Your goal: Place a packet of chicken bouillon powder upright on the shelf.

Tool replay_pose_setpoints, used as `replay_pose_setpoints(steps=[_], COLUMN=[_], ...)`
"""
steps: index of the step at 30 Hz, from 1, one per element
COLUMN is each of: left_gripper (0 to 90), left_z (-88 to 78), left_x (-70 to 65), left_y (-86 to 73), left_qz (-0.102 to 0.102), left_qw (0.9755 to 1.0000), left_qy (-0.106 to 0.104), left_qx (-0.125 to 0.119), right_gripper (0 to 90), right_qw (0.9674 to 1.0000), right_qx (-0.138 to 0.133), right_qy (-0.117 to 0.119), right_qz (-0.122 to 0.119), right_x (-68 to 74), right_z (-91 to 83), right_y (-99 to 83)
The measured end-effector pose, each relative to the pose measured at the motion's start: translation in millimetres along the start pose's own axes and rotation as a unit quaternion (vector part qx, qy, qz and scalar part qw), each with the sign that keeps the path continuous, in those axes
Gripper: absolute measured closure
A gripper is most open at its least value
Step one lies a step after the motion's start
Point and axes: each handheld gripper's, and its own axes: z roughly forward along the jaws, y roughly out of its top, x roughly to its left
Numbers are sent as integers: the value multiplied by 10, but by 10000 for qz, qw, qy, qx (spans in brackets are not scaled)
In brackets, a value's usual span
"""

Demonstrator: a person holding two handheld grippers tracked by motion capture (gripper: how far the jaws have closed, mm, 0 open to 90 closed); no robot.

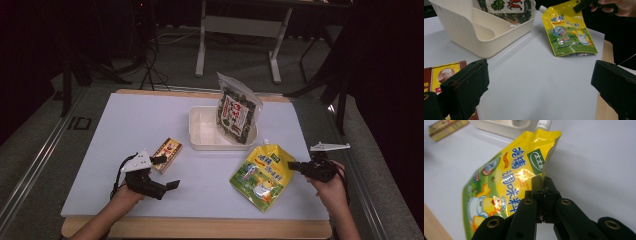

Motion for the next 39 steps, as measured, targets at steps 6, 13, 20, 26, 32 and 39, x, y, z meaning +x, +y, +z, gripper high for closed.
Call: replay_pose_setpoints(steps=[6,13,20,26,32,39], left_gripper=[18,18,26,28,43,67], left_z=[6,10,23,64,139,283], left_x=[-4,-8,-31,-80,-139,-204], left_y=[4,12,57,138,239,350], left_qz=[-16,-27,-65,-81,3,214], left_qw=[10000,10000,9998,9994,9990,9977], left_qy=[-19,-56,-177,-322,-441,-649], left_qx=[8,22,46,46,1,18], right_gripper=[900,900,900,900,900,900], right_qw=[9993,9968,9931,9895,9863,9825], right_qx=[-263,-431,-598,-677,-772,-797], right_qy=[62,42,173,246,295,389], right_qz=[-268,-674,-990,-1250,-1431,-1636], right_x=[194,464,702,877,1013,1150], right_z=[-144,-261,-362,-431,-478,-531], right_y=[87,184,235,219,166,80])
